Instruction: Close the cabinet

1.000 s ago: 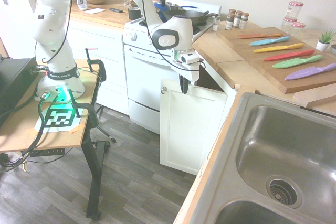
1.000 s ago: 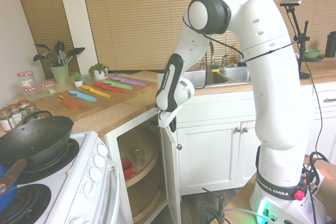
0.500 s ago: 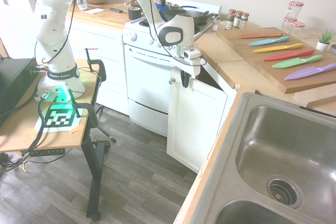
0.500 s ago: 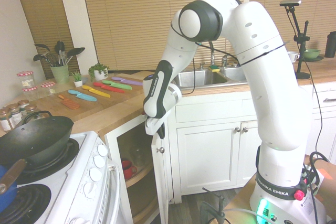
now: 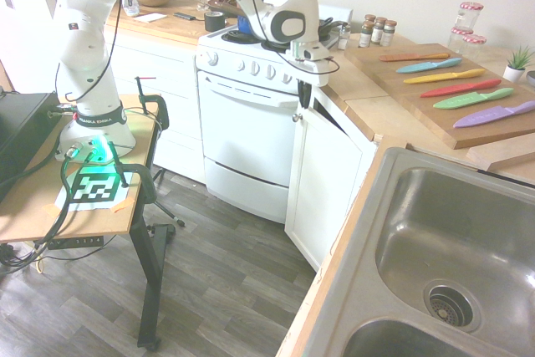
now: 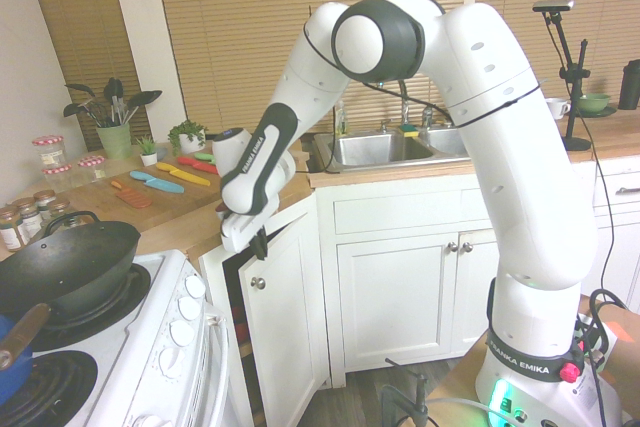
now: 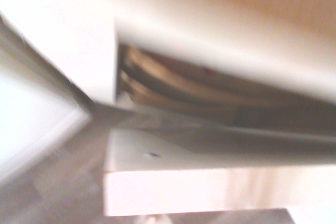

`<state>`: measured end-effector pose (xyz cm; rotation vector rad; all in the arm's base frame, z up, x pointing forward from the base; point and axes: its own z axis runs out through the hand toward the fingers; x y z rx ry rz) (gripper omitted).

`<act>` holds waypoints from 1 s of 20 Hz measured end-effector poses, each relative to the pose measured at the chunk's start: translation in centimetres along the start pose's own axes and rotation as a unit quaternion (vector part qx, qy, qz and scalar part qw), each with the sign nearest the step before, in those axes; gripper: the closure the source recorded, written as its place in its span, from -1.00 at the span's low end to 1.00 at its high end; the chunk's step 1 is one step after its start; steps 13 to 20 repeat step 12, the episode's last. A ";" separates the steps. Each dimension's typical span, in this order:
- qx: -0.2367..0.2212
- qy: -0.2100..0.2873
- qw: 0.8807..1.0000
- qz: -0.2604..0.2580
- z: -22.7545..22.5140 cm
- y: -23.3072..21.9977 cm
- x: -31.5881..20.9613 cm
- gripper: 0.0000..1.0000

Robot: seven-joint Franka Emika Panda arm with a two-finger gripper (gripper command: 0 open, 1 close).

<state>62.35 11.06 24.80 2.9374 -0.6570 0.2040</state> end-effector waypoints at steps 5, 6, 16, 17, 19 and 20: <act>0.011 -0.014 1.000 0.019 0.9 -2.1 2.3 1.00; 0.011 -0.014 1.000 0.021 1.0 -2.2 2.4 1.00; 0.015 0.021 0.998 0.061 -1.9 4.3 2.1 1.00; 0.015 0.021 0.998 0.061 -1.9 4.3 2.1 1.00; 0.015 0.021 0.998 0.061 -1.9 4.3 2.1 1.00; 0.015 0.021 0.998 0.061 -1.9 4.3 2.1 1.00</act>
